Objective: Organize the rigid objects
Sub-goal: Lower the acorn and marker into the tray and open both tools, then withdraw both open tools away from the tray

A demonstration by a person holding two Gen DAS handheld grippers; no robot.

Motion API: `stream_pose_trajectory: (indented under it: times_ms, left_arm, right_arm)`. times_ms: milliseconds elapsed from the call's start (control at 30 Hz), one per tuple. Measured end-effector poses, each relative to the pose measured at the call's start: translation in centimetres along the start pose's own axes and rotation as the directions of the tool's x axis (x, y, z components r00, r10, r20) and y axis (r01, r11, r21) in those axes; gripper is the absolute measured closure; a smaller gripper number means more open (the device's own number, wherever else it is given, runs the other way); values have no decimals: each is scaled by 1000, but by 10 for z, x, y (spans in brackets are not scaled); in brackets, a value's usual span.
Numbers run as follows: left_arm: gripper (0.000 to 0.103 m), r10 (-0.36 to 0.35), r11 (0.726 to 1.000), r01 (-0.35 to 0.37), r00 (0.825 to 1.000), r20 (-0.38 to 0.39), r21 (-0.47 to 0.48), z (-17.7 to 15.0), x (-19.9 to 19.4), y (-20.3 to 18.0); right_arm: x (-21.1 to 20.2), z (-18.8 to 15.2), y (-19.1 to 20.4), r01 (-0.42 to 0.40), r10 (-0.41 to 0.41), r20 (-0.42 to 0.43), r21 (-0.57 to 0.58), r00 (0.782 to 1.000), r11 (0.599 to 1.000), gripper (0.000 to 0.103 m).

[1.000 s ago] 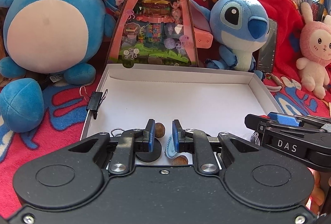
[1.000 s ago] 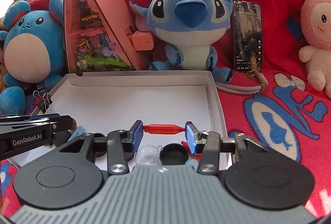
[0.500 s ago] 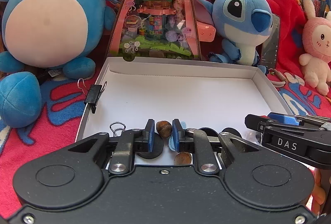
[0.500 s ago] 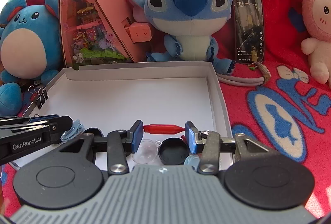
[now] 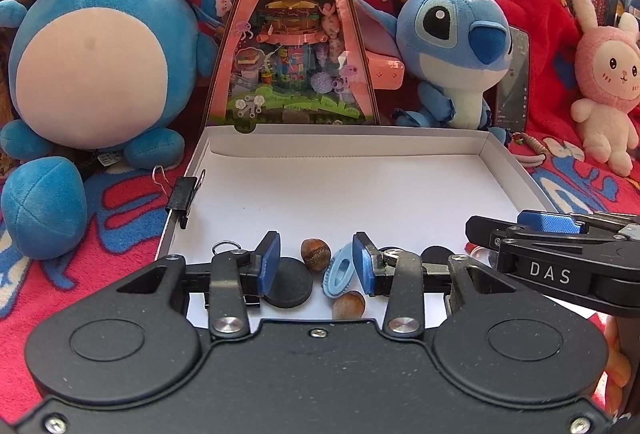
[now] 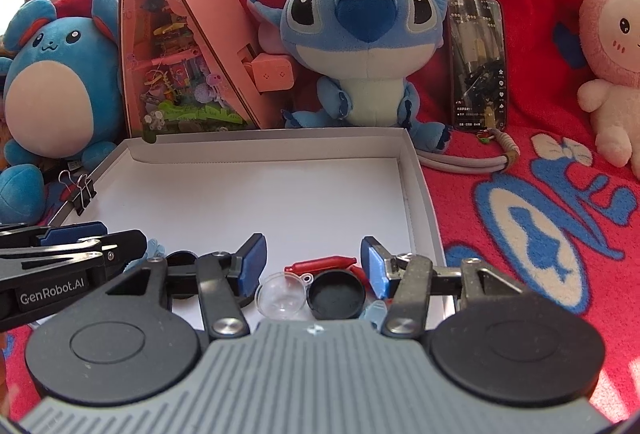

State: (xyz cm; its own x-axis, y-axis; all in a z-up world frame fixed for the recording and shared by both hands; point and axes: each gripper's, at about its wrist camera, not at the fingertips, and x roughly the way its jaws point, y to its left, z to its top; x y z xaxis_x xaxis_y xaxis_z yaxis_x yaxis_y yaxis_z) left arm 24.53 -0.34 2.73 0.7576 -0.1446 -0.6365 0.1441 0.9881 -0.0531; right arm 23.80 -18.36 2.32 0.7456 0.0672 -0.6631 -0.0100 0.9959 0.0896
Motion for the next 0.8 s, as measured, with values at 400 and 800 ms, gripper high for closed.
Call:
stream_pose_trajectory:
  times_ms: [400,800]
  left_arm:
    - [48,-7,1000,6,1000,26,16,-5,-20,-2]
    - [42,18,1000,-19,999,49,12,-15,-36,1]
  right_arm:
    - [-20,-4,5,17,-14,49,-46,999,999,23]
    - [-33,-9,8,30,-26,68,-65,997,997,19]
